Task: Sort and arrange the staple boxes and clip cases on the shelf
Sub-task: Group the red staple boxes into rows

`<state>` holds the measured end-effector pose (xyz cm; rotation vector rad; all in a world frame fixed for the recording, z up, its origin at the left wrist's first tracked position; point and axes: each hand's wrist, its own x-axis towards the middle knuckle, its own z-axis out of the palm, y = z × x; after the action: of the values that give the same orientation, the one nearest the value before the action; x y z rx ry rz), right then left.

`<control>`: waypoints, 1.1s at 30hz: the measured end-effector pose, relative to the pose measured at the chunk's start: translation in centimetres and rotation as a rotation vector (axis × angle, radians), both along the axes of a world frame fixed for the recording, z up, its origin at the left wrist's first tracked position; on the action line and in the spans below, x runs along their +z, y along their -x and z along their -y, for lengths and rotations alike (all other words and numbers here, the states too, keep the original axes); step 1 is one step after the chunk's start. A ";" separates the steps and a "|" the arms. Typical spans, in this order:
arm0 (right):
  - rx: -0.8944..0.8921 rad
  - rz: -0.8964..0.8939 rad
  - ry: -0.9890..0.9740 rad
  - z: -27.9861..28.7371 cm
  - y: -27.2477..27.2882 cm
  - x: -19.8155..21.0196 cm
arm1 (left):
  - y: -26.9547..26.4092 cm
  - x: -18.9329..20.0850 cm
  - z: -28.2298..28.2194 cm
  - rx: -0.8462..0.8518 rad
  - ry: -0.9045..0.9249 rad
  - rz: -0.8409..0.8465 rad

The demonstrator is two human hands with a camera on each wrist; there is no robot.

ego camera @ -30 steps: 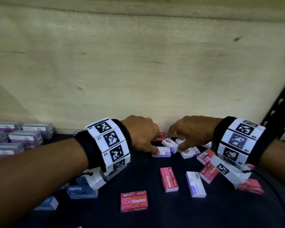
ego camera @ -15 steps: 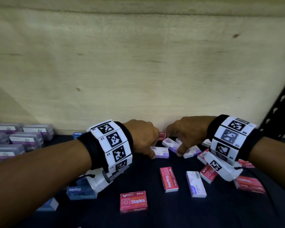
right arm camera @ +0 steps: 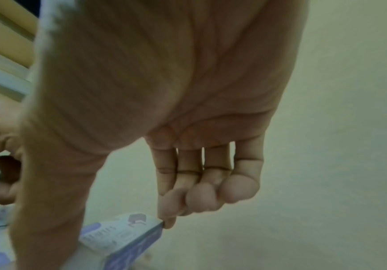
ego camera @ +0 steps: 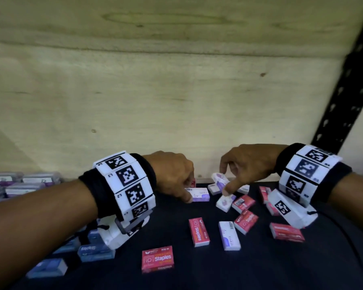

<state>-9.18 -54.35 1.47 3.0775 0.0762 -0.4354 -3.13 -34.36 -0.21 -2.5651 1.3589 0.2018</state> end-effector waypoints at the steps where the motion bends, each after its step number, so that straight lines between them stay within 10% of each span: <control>1: -0.024 0.014 0.006 0.9 0.8 0.5 | 0.4 0.2 0.9 -0.022 0.010 0.004; 33: -0.458 -0.221 0.168 15.7 6.5 -4.2 | 1.0 -5.0 24.1 -0.123 0.178 0.025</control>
<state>-15.68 -70.07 -2.73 2.8495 -0.6344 -0.7517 -4.17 -58.45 -5.18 -2.6024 1.5852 0.0283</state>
